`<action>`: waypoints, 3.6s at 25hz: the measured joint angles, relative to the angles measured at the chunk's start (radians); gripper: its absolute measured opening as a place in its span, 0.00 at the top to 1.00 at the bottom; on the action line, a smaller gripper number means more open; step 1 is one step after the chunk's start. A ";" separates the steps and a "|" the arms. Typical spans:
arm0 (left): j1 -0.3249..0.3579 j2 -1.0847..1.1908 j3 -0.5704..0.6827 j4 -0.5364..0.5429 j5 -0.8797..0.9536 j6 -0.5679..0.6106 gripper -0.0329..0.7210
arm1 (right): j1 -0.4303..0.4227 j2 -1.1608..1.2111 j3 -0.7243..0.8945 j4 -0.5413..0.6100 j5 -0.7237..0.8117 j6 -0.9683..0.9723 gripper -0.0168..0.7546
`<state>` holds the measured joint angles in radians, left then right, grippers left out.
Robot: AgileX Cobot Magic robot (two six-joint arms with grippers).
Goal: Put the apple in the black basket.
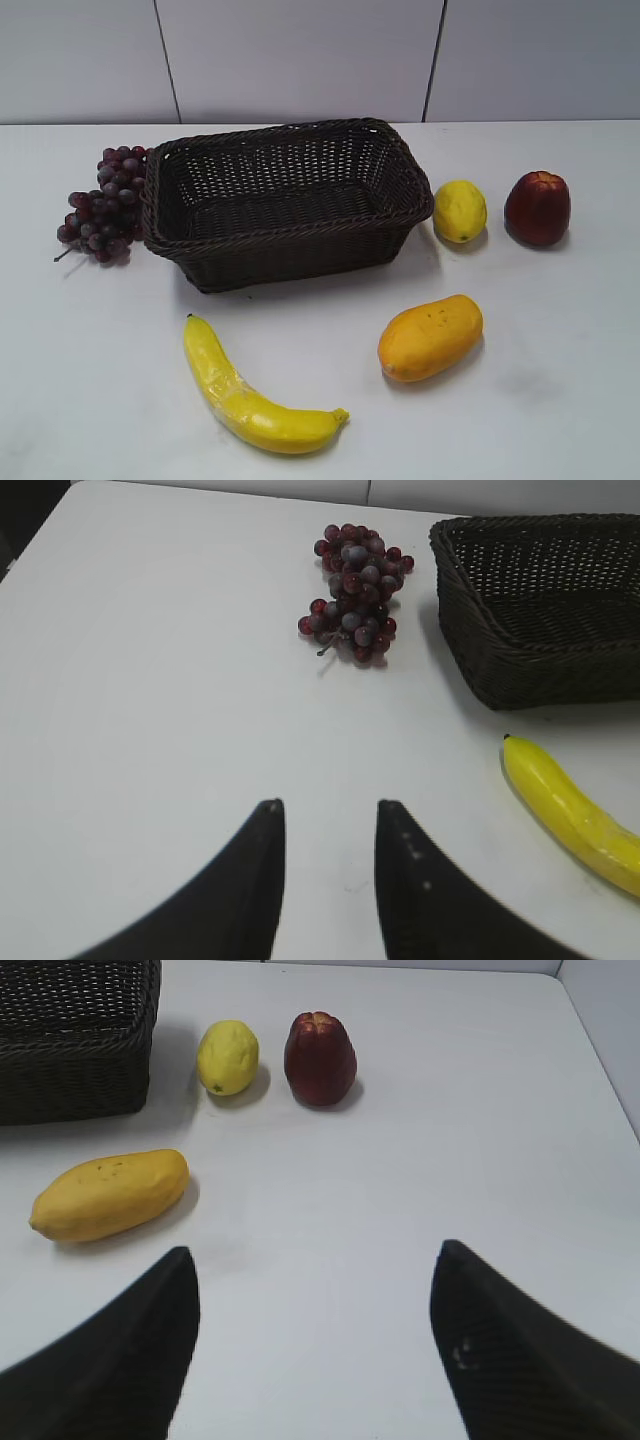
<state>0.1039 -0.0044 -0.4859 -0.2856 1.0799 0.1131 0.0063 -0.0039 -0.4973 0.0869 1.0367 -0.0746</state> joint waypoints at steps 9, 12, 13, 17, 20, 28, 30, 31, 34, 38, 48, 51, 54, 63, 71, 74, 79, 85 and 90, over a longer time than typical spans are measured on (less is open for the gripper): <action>0.000 0.000 0.000 0.000 0.000 0.000 0.64 | 0.000 0.000 0.000 0.000 0.000 0.000 0.27; 0.000 0.000 0.000 0.000 0.000 0.000 0.64 | 0.000 0.000 0.000 0.000 0.000 0.000 0.27; 0.000 0.000 0.000 0.000 0.000 0.000 0.64 | 0.000 0.000 0.000 0.000 0.000 0.000 0.27; 0.000 0.000 0.000 0.000 0.000 0.000 0.64 | 0.000 0.000 0.000 0.005 0.000 0.003 0.27; 0.000 0.000 0.000 0.000 0.000 0.000 0.64 | 0.000 0.000 0.000 0.007 0.000 0.004 0.27; 0.000 0.000 0.000 0.000 0.000 0.000 0.64 | 0.000 0.000 -0.010 0.007 -0.006 0.005 0.27; 0.000 0.000 0.000 0.000 0.000 0.000 0.64 | 0.000 0.003 -0.021 0.007 -0.010 0.005 0.27; 0.000 0.000 0.000 0.000 0.000 0.000 0.64 | 0.000 0.014 -0.024 0.007 -0.012 0.005 0.27; 0.000 0.000 0.000 0.000 0.000 0.000 0.64 | 0.000 0.095 -0.039 0.007 -0.026 0.005 0.27; 0.000 0.000 0.000 0.000 0.000 0.000 0.64 | 0.000 0.250 -0.065 0.007 -0.032 0.005 0.27; 0.000 0.000 0.000 0.000 0.000 0.000 0.64 | 0.026 0.524 -0.218 -0.018 -0.043 0.075 0.27; 0.000 0.000 0.000 0.000 0.000 0.000 0.64 | 0.027 0.610 -0.269 -0.018 -0.044 0.083 0.27; 0.000 0.000 0.000 0.000 0.000 0.000 0.64 | 0.027 0.701 -0.310 -0.017 -0.050 0.096 0.27; 0.000 0.000 0.000 0.000 0.000 0.000 0.64 | 0.027 1.004 -0.437 -0.013 -0.054 0.098 0.27; 0.000 0.000 0.000 0.000 0.000 0.000 0.64 | 0.027 1.214 -0.556 -0.012 -0.056 0.050 0.32; 0.000 0.000 0.000 0.000 0.000 0.000 0.64 | 0.027 1.273 -0.597 -0.012 -0.058 0.040 0.32; 0.000 0.000 0.000 0.000 0.000 0.000 0.64 | 0.027 1.366 -0.652 -0.006 -0.071 0.006 0.24; 0.000 0.000 0.000 0.000 0.000 0.000 0.64 | 0.027 1.498 -0.740 -0.003 -0.094 0.003 0.22; 0.000 0.000 0.000 0.000 0.000 0.000 0.64 | 0.027 1.619 -0.849 -0.003 -0.096 0.002 0.22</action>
<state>0.1039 -0.0044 -0.4859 -0.2856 1.0799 0.1131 0.0334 1.6154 -1.3460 0.0834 0.9403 -0.0724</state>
